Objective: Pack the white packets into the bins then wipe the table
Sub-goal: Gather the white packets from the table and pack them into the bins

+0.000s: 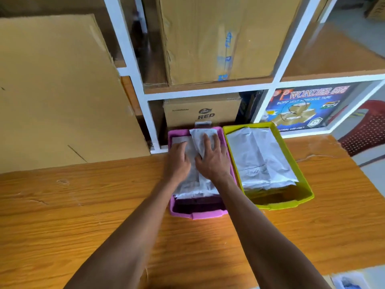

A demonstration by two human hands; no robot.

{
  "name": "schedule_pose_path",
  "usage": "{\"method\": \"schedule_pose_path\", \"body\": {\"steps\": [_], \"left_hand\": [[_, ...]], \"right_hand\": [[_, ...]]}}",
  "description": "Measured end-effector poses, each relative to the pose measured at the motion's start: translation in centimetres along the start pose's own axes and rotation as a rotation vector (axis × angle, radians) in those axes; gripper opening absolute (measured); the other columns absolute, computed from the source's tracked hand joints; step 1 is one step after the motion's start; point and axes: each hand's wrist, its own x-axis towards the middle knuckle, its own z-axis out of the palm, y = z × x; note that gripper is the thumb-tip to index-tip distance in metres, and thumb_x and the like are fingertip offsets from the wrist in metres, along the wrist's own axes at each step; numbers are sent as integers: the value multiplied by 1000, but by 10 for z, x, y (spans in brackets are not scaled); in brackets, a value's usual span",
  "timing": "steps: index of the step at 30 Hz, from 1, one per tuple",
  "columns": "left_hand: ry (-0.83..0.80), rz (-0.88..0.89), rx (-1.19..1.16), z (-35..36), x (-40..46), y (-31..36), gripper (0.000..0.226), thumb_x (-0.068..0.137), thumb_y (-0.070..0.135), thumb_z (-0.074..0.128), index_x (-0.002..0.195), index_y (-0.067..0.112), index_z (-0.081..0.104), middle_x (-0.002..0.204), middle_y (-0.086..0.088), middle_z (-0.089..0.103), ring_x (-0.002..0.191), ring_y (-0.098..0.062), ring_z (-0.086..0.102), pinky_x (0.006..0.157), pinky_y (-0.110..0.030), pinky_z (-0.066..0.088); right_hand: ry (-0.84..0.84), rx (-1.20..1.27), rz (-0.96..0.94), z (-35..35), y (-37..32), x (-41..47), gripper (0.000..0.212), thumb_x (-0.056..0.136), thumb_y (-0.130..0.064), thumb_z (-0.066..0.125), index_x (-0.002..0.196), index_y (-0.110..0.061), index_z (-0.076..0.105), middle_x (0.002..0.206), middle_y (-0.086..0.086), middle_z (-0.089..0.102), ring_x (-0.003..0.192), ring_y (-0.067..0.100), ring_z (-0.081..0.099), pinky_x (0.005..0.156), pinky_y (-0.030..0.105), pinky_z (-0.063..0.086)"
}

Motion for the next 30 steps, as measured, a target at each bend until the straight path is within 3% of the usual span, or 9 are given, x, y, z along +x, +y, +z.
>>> {"method": "schedule_pose_path", "body": {"steps": [5, 7, 10, 13, 16, 20, 22, 25, 30], "left_hand": [[-3, -5, 76, 9, 5, 2, 47, 103, 4, 51, 150, 7, 52, 145, -17, 54, 132, -32, 54, 107, -40, 47], [18, -1, 97, 14, 10, 2, 48, 101, 3, 52, 149, 7, 54, 146, -16, 55, 134, -34, 53, 110, -43, 47], [53, 17, 125, 21, 19, 0, 49, 102, 5, 51, 150, 9, 53, 148, -14, 56, 137, -31, 52, 115, -45, 46], [-5, 36, 171, 28, 25, 0, 51, 108, 13, 46, 159, 12, 44, 160, -11, 47, 150, -26, 40, 127, -40, 30], [-91, 46, 253, 40, 26, -8, 56, 112, 22, 39, 166, 15, 29, 172, -10, 29, 160, -23, 23, 132, -42, 18], [-129, 21, 360, 44, 23, -13, 59, 114, 30, 32, 169, 17, 17, 177, -6, 14, 164, -21, 9, 133, -42, 7], [-133, 15, 397, 46, 22, -11, 60, 114, 33, 29, 170, 17, 13, 177, -5, 9, 164, -20, 4, 133, -41, 3], [-145, 2, 416, 50, 20, -11, 62, 113, 37, 25, 170, 18, 9, 178, -3, 4, 164, -18, -3, 133, -42, 1], [-146, 19, 450, 54, 17, -15, 64, 110, 39, 16, 170, 19, 9, 178, -3, 3, 164, -18, -5, 133, -40, -4]], "right_hand": [[43, -55, 9, 6, -2, 5, 72, 92, -44, 46, 156, -14, 39, 160, 26, 38, 141, 47, 37, 112, 55, 34], [77, -1, -36, 10, -2, 12, 74, 92, -44, 41, 158, -11, 38, 159, 27, 40, 143, 48, 39, 116, 57, 34], [24, 59, -163, 13, 3, 26, 76, 98, -50, 16, 167, -18, 23, 171, 17, 25, 155, 44, 25, 125, 58, 24], [-75, 80, -237, 25, 14, 33, 87, 94, -59, -8, 169, -19, 7, 177, 6, 1, 163, 32, 0, 130, 54, 8], [-111, 109, -249, 38, 23, 31, 87, 93, -61, -13, 169, -22, 0, 175, 0, -12, 161, 27, -15, 131, 52, -2], [-56, 134, -332, 41, 26, 29, 80, 99, -52, -13, 166, -11, 3, 167, 1, -16, 154, 25, -26, 124, 38, -26], [-5, 125, -372, 48, 29, 32, 75, 106, -48, -16, 165, -8, 8, 171, 6, -4, 158, 25, -21, 130, 47, -13], [45, 187, -341, 57, 32, 34, 70, 109, -44, -8, 163, -5, 15, 171, 7, 6, 160, 15, -19, 131, 46, -3], [31, 151, -358, 64, 34, 34, 69, 111, -36, -5, 163, -1, 23, 172, 12, 13, 162, 26, 1, 131, 53, 8]]}}
